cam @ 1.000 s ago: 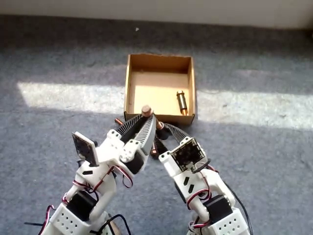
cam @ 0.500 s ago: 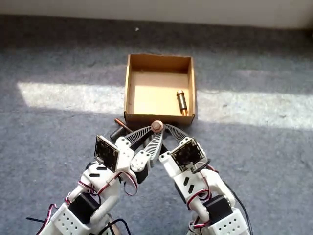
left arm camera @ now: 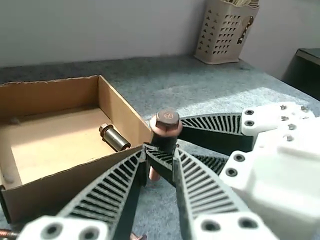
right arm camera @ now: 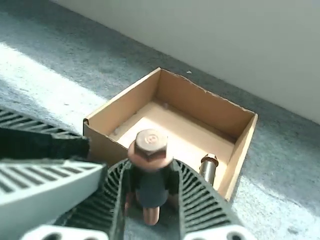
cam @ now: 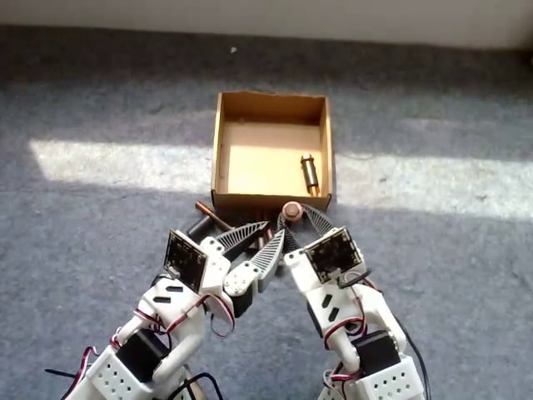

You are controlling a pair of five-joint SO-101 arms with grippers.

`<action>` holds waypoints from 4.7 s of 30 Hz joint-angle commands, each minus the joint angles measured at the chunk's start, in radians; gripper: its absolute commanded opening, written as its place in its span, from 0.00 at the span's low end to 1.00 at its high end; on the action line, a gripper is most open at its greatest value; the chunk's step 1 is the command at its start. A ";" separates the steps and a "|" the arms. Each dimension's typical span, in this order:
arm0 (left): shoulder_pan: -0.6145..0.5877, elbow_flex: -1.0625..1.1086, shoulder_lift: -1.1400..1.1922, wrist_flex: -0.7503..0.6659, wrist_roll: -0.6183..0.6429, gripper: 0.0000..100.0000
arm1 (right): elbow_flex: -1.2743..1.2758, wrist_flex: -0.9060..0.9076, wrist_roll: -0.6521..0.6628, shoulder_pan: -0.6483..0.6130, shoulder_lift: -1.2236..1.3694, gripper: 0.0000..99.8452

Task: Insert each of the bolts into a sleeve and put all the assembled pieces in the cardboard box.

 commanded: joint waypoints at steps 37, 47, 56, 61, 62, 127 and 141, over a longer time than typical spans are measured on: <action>-0.631 0.021 0.005 0.218 -0.147 0.01 | 0.105 -0.054 0.005 0.150 -0.021 0.01; -0.605 0.021 0.005 0.311 -0.149 0.01 | -0.148 0.145 0.005 0.186 -0.019 0.01; -0.605 0.021 0.007 0.313 -0.149 0.01 | -0.492 0.153 0.006 0.186 0.249 0.01; -0.605 0.021 0.007 0.313 -0.149 0.01 | -0.728 0.153 0.003 0.186 0.611 0.01; -0.605 0.021 0.007 0.313 -0.149 0.01 | -0.771 0.153 0.003 0.186 0.680 0.01; -0.719 0.021 0.001 0.307 -0.150 0.01 | -0.878 0.193 -0.021 -0.159 1.190 0.15; -0.717 0.021 0.001 0.307 -0.150 0.01 | -1.153 0.417 -0.307 -0.236 1.544 0.15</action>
